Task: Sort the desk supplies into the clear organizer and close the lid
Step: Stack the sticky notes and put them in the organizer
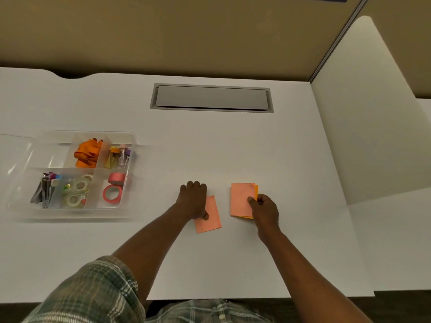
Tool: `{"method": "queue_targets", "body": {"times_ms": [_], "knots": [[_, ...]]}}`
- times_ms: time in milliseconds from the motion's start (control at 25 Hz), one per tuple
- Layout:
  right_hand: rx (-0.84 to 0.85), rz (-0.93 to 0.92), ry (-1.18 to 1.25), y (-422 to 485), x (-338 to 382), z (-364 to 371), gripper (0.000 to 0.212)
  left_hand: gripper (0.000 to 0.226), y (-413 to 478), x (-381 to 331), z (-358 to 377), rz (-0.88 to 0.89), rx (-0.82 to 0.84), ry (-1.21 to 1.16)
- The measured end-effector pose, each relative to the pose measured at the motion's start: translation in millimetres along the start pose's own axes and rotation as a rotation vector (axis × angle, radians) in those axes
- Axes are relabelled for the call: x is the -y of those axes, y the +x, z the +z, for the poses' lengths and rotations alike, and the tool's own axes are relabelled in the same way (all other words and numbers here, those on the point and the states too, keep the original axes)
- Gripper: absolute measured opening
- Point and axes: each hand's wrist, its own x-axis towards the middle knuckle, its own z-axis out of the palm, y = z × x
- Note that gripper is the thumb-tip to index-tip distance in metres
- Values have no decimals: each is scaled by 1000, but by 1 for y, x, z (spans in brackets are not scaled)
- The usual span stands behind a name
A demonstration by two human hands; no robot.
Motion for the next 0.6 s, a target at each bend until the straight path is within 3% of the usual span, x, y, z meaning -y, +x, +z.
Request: {"method": "queue_targets", "body": {"times_ms": [80, 200, 240, 400, 600], "knots": [[15, -2, 6, -1, -1, 2, 18, 77, -4, -1, 1, -39, 18, -53], [40, -19, -1, -3, 0, 4, 17, 35, -13, 2, -1, -38, -3, -338], [55, -25, -7, -3, 2, 5, 17, 29, -15, 5, -5, -25, -6, -424], [160, -50, -43, -9, 14, 11, 14, 25, -23, 23, -47, 85, -7, -614], [447, -19, 164, -31, 37, 29, 23, 16, -28, 27, -73, 123, 5, -856]]}}
